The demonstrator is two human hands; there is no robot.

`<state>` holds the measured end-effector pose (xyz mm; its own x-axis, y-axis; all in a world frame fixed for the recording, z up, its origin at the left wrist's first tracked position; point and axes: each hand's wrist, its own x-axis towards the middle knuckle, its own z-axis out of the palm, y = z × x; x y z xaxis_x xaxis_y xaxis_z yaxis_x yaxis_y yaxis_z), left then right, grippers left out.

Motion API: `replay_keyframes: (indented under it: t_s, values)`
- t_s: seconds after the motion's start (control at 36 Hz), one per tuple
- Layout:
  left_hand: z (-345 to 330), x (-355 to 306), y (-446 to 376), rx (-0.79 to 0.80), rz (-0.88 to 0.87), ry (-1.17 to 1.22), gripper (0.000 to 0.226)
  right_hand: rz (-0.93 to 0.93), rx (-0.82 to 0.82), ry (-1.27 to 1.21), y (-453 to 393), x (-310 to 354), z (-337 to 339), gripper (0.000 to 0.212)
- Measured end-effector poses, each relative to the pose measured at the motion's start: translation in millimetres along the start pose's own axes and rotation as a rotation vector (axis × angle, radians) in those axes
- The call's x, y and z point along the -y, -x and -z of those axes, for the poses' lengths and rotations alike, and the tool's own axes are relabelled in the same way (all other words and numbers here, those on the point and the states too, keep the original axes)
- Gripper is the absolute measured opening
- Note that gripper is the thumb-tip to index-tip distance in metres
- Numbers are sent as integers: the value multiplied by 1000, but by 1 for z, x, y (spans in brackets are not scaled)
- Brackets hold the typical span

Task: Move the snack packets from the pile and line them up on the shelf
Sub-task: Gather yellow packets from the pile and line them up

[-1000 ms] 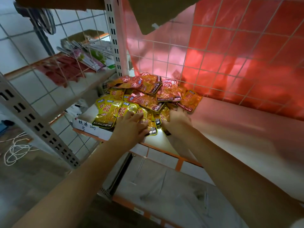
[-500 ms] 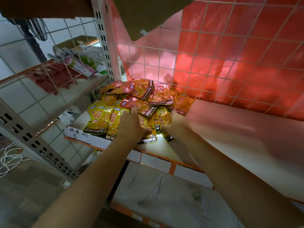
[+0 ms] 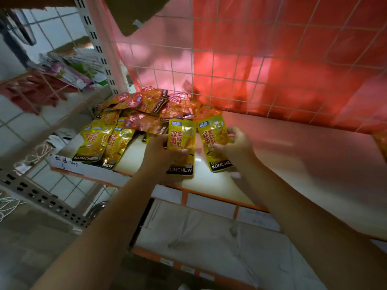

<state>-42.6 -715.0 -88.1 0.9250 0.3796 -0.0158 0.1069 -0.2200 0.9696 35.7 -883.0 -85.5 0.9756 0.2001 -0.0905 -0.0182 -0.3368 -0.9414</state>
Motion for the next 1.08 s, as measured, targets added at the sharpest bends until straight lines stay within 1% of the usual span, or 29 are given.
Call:
replay_keyframes:
  t_s: [0.11,0.28,0.36,0.47,0.61,0.75,0.92,1.08]
  values:
    - [-43,-12,5,16,-49,76,21,-4,-41,-127,9,-11,44,34]
    - [-119,-34,19,91,-48,187,28,10,-101,-209,24,-31,122,33]
    - [-157,-47,29,140,-46,217,29,-10,-130,-245,37,-43,160,33]
    - [-206,-62,45,185,-67,239,32,12,-231,-219,49,-61,207,37]
    - [-256,-75,69,221,-96,272,34,32,-309,-176,66,-82,258,38]
    - [-296,-80,90,245,-87,272,34,69,-324,-173,85,-98,302,40]
    - [-334,-84,108,266,-78,296,35,104,-354,-158,111,-119,349,36]
    - [-352,-87,119,296,-105,276,33,84,-308,-179,124,-131,370,34]
